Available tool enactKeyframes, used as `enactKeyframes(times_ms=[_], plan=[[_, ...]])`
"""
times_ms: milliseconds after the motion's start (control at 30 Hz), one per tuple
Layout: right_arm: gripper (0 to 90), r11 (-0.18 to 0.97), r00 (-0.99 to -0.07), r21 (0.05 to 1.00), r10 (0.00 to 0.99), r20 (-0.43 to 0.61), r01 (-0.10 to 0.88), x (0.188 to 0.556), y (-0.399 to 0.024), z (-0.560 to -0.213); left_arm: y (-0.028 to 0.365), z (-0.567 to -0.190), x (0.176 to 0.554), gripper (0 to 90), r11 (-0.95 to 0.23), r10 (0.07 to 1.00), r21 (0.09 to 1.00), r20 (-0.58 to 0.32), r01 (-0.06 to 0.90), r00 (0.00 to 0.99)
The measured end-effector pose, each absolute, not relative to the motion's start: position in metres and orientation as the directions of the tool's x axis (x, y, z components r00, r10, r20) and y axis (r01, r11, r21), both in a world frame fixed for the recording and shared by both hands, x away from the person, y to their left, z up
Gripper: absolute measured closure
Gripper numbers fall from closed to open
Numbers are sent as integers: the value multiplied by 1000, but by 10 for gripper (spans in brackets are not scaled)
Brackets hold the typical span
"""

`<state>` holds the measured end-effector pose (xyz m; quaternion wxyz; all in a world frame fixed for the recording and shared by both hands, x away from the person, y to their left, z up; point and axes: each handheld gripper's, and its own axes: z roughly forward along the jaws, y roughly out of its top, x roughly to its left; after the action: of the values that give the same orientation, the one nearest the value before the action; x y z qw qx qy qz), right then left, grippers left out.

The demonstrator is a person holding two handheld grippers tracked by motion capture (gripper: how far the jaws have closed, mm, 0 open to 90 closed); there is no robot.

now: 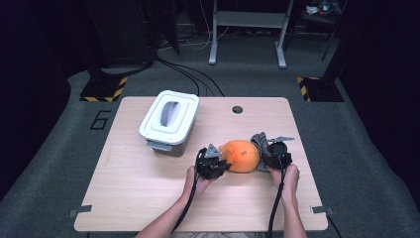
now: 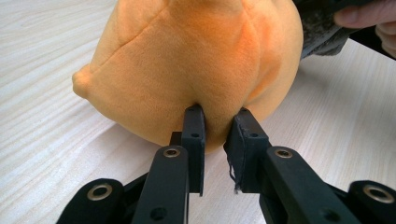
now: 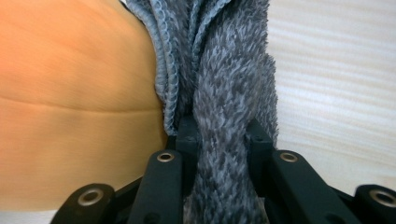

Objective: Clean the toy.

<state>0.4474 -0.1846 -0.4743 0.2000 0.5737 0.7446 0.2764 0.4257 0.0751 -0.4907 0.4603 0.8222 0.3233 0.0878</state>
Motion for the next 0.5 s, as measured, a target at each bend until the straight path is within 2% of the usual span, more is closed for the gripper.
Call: enactKeyframes(times_ms=[233, 500], plan=[[729, 201, -276, 591, 960, 39, 782, 455, -185, -496, 77, -491, 426, 769, -367, 616, 811, -156, 456, 772], [731, 182, -260, 619, 965, 38, 764, 446, -190, -482, 79, -492, 427, 769, -359, 616, 812, -164, 460, 770]])
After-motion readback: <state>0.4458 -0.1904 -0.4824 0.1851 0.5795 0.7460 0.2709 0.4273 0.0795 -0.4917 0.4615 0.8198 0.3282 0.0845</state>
